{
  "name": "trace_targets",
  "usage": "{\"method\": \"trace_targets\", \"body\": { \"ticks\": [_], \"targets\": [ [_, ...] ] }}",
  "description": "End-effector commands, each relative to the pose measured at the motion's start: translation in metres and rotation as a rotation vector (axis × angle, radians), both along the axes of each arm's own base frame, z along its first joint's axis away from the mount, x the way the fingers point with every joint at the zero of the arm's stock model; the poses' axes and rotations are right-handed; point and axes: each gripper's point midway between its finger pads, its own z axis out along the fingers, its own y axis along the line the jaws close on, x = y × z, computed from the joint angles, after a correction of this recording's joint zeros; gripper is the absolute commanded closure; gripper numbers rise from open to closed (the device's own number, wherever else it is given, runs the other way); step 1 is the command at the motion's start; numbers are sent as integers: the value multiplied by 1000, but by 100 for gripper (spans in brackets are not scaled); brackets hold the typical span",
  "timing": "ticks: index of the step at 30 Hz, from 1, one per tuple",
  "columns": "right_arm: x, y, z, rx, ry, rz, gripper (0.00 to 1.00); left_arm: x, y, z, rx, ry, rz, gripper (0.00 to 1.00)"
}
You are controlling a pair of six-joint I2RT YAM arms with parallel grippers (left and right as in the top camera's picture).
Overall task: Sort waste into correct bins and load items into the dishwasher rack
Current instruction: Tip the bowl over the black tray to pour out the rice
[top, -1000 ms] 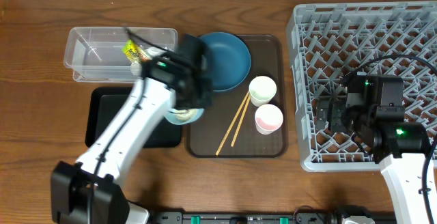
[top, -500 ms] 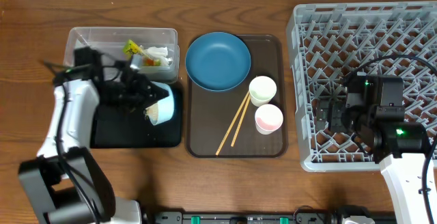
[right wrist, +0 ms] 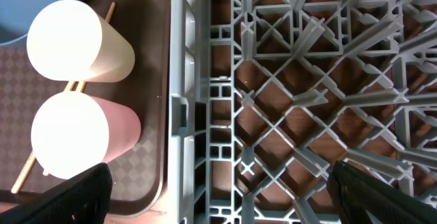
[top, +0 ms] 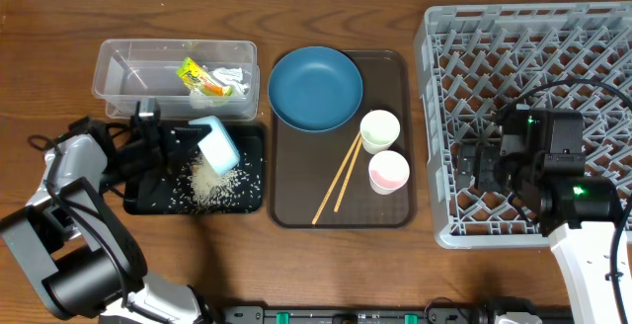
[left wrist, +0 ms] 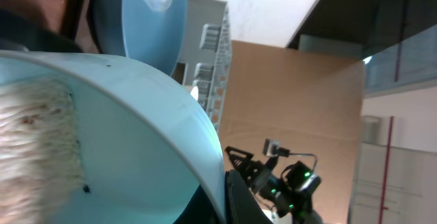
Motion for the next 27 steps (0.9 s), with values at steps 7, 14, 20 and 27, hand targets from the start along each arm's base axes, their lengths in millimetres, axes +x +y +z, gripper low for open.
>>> {"method": "trace_targets", "body": {
  "ticks": [7,14,20,27],
  "targets": [
    [2,5,9,2,-22,23,1,3,8,9,-70,-17,39,94],
    [2,5,9,2,-22,23,1,4,9,1,-10,-35,29,94],
    [2,5,9,2,-22,23,1,5,10,0,-35,19,36,94],
    [2,5,9,2,-21,23,1,6,15,-17,70,50,28,94]
  ]
}}
